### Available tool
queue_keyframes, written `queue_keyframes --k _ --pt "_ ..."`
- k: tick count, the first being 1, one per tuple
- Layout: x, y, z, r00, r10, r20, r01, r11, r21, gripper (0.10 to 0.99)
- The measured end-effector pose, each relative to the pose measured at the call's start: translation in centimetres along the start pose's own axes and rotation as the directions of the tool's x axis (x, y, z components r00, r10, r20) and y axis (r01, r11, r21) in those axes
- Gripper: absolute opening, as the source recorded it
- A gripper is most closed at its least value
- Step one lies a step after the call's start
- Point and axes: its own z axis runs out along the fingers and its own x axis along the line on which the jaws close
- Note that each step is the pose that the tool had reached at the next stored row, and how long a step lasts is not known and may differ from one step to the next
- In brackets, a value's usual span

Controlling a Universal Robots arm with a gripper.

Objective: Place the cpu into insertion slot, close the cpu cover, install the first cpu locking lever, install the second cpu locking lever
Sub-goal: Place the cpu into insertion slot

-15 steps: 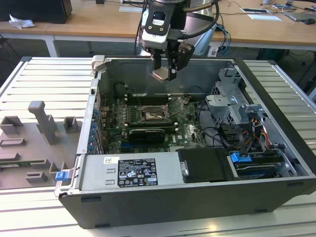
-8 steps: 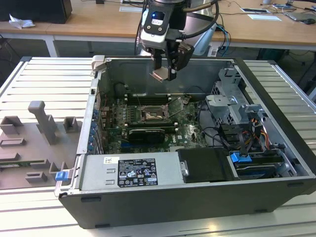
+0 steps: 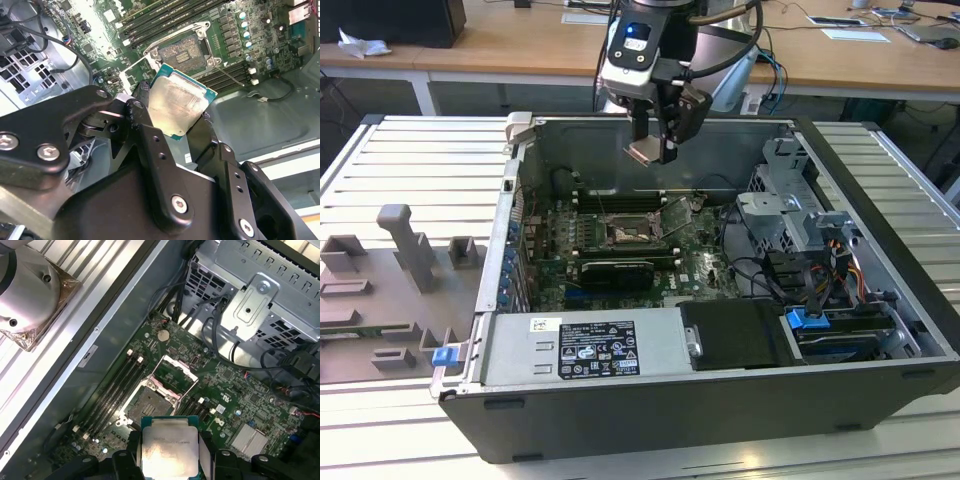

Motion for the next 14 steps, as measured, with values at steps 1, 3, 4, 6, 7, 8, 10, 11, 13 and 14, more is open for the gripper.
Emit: queue_keyframes --k 1,3,4,6,7,8,10,11,13,14 --pt "0.0 0.0 0.0 1.0 0.003 0.0003 -0.003 1.0 0.0 0.541" --pt "0.0 0.0 0.0 0.9999 0.016 0.0014 -0.016 0.9999 0.0 0.541" --pt "0.0 0.0 0.0 0.9998 0.019 0.0016 -0.019 0.9998 0.0 0.541" --pt "0.0 0.0 0.0 0.9996 0.027 0.0024 -0.027 0.9996 0.0 0.541" --pt "0.0 0.0 0.0 0.9995 0.033 0.0029 -0.033 0.9995 -0.001 0.541" --pt "0.0 0.0 0.0 0.9993 0.038 0.0033 -0.038 0.9993 -0.001 0.541" --pt "0.0 0.0 0.01 0.9986 0.052 0.0046 -0.052 0.9986 -0.001 0.541" --pt "0.0 0.0 0.02 0.9978 0.066 0.0057 -0.066 0.9978 -0.001 0.541" --pt "0.0 0.0 0.04 0.9957 0.092 0.0079 -0.092 0.9957 -0.002 0.541" --pt "0.0 0.0 0.06 0.994 0.109 0.0094 -0.109 0.994 -0.003 0.541"
